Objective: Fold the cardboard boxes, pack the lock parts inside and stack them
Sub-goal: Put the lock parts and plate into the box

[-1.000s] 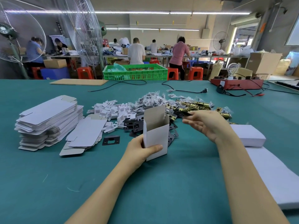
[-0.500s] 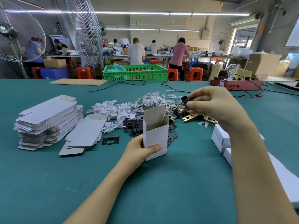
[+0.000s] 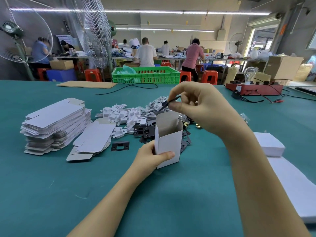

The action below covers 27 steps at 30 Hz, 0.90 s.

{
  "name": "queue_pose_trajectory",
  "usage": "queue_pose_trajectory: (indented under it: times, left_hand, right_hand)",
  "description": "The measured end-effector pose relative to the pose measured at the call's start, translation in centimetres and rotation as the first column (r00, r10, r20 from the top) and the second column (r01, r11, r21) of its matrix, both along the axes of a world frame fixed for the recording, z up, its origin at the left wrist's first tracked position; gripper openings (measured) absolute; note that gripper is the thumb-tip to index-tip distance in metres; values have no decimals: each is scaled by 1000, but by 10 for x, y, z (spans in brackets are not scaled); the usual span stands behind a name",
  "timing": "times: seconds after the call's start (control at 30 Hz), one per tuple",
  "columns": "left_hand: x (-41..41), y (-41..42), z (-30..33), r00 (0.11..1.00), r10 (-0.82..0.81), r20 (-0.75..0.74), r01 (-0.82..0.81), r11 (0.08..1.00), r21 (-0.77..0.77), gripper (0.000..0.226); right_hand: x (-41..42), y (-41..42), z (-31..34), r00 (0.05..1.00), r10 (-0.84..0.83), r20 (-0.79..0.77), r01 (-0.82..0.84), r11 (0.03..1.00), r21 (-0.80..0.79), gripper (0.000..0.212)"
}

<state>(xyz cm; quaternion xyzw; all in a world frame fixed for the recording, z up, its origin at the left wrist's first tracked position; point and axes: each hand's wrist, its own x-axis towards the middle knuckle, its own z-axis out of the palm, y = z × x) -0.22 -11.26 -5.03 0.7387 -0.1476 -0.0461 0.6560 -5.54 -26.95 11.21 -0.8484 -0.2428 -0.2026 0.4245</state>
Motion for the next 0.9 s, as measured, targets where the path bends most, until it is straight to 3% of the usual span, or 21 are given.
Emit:
queue_pose_trajectory:
  times: [0.1,0.33,0.7,0.9]
  left_hand:
    - [0,0,0,1000,-6,-1,6,1000,-4,40]
    - [-4,3,5,997,-73,-1,73,997,-20,36]
    - [-6,4,9,995,-98,-25,96,993,-62,40]
    - [-6,3,10,995,-90,-40,87,993,-83,39]
  right_hand:
    - [4,4,-3,1000,-14,19,15,999,-31,14]
    - [15,-15,-16,994,-61,-93,42,981,-188,9]
    - [24,0,-30,998,-40,-45,32,986,-166,6]
    - [36,-2,-47,991,-125,-40,115,973,-198,3]
